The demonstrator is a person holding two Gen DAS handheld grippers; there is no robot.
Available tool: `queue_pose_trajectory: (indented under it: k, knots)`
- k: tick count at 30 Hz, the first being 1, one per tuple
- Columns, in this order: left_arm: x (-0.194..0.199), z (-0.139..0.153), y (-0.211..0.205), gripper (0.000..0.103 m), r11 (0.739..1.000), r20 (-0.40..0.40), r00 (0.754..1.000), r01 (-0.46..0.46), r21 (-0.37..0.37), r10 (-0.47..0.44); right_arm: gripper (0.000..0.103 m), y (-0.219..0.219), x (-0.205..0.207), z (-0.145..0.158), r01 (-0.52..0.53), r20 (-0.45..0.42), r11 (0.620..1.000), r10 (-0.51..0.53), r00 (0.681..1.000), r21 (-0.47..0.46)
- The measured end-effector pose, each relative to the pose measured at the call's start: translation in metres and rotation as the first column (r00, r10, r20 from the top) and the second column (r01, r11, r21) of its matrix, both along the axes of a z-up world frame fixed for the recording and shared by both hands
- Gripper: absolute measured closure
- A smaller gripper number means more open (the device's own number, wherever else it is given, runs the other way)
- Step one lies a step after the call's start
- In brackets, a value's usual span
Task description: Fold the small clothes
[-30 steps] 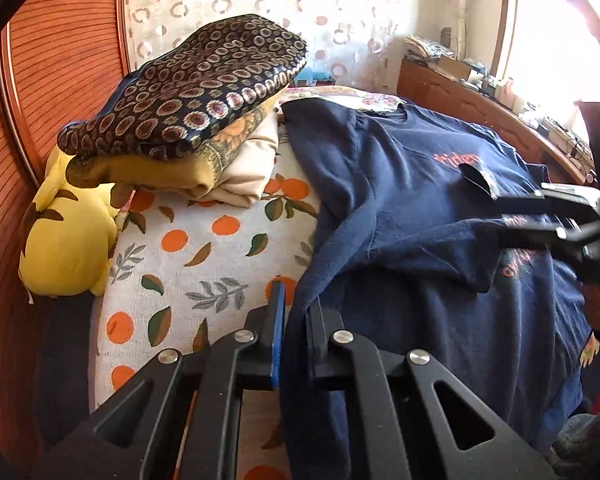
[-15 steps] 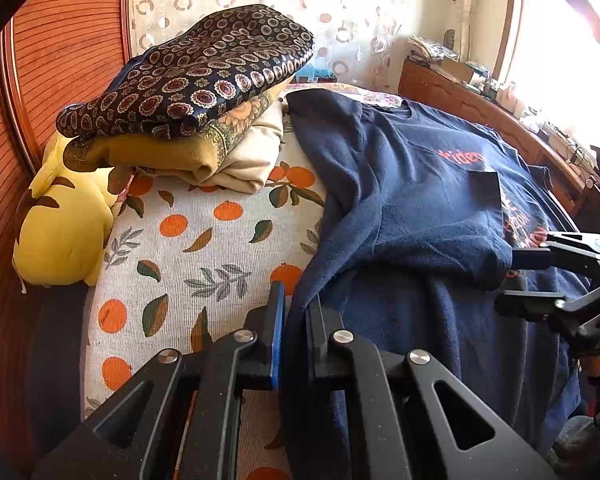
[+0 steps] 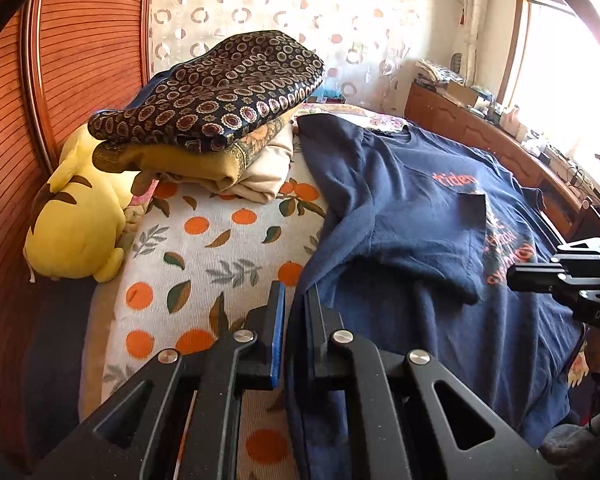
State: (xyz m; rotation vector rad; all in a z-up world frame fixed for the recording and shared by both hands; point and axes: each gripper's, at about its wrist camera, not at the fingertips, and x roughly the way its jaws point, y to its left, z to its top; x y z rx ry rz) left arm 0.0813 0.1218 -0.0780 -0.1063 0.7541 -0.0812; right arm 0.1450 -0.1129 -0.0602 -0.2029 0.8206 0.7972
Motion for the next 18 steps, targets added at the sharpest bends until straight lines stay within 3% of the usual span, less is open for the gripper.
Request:
queue_pose_trajectory:
  k: [5, 7, 9, 10, 12, 18]
  knots:
    - [-0.008, 0.017, -0.006, 0.093, 1.0, 0.028, 0.999, 0.018, 0.012, -0.018, 0.102, -0.015, 0.0, 0.007, 0.027, 0.029, 0.999, -0.027, 0.999, 0.018]
    - [-0.007, 0.027, -0.014, 0.084, 0.999, 0.043, 0.999, 0.025, 0.033, -0.026, 0.102, -0.027, -0.002, 0.013, 0.04, 0.048, 0.999, -0.041, 0.998, 0.031]
    - [-0.005, 0.036, -0.022, 0.053, 0.998, 0.072, 0.996, 0.047, 0.04, -0.049, 0.102, -0.039, -0.001, 0.019, 0.061, 0.069, 0.997, -0.064, 0.996, 0.037]
    - [-0.004, 0.04, -0.026, 0.048, 0.997, 0.082, 0.995, 0.06, 0.038, -0.063, 0.102, -0.046, -0.002, 0.022, 0.069, 0.075, 0.997, -0.072, 0.995, 0.042]
    - [0.005, 0.046, -0.038, 0.022, 0.996, 0.089, 0.992, 0.087, 0.035, -0.09, 0.102, -0.062, 0.0, 0.025, 0.091, 0.084, 0.994, -0.096, 0.992, 0.052]
    - [0.045, 0.05, -0.081, 0.022, 0.986, 0.094, 0.983, 0.154, 0.058, -0.159, 0.101, -0.111, 0.014, 0.028, 0.179, 0.101, 0.983, -0.183, 0.978, 0.046]
